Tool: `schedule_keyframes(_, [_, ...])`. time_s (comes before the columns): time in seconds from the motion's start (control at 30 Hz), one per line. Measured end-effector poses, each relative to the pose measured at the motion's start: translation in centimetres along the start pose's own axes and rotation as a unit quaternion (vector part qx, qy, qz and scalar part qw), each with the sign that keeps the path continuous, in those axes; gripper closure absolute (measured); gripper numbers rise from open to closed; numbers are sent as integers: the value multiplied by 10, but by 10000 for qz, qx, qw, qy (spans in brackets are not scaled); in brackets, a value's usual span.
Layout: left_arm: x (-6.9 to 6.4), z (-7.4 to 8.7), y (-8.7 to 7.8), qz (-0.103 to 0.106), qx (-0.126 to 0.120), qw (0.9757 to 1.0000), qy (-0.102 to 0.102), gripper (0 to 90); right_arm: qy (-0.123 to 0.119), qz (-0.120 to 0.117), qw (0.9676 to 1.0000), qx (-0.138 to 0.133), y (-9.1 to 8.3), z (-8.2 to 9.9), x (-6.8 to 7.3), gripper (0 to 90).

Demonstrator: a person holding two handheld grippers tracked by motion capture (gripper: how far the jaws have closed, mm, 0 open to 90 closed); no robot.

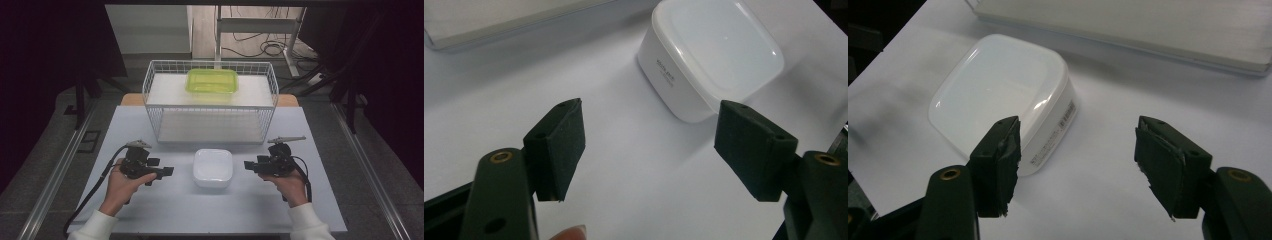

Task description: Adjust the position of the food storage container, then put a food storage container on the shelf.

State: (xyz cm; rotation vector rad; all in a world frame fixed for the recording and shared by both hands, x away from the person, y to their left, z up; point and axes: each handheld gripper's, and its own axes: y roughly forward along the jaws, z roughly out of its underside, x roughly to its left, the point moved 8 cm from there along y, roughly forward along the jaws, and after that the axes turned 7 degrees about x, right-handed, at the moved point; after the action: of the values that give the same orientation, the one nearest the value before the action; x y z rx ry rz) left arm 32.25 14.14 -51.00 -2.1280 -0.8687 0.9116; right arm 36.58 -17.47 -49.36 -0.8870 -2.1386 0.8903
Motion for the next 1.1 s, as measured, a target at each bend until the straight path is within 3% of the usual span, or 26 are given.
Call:
schedule_keyframes(0.27, [-3, -5, 7, 132, -105, 9998, -120, 275, 16, -93, 10000, 27, 7, 5, 5, 345])
schedule_keyframes(0.77, [-15, -15, 33, 470, -12, 9979, -444, 294, 20, -283, 9996, 44, 23, -2, 15, 374])
schedule_keyframes(1.1, [-16, -33, 49, 652, 11, 9953, -714, 324, 330, -621, 9975, -20, 35, -9, 18, 416])
